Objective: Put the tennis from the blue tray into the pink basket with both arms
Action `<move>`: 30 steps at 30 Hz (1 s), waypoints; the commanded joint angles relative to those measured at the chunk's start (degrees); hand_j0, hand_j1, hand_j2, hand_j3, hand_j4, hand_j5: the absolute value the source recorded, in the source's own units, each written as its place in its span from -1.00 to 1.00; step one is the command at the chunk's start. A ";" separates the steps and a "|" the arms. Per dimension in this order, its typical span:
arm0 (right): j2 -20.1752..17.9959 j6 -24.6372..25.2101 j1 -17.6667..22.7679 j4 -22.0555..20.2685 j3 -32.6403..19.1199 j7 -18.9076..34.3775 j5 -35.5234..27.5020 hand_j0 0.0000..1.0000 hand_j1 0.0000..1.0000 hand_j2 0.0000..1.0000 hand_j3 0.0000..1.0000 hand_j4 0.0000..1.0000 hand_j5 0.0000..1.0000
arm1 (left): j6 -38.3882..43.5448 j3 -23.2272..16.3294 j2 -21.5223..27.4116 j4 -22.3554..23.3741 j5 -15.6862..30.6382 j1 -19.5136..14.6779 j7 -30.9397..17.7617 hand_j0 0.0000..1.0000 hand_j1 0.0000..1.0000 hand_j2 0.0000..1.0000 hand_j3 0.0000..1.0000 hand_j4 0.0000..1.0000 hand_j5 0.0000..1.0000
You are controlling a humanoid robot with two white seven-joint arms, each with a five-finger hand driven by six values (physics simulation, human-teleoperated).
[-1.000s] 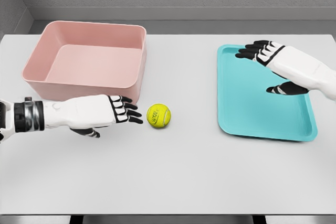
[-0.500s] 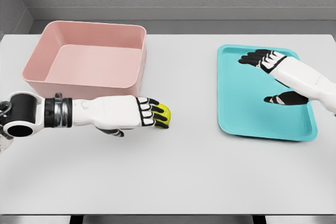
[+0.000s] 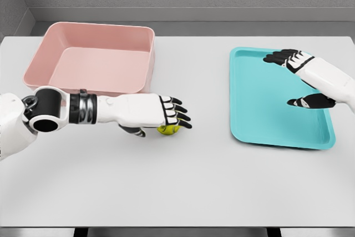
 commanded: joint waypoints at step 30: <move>-0.05 0.18 0.00 0.88 -0.75 -0.03 -0.43 1.00 1.00 1.00 1.00 1.00 1.00 | 0.09 -5.46 -7.60 12.19 1.29 -5.10 -0.20 1.00 1.00 1.00 1.00 1.00 1.00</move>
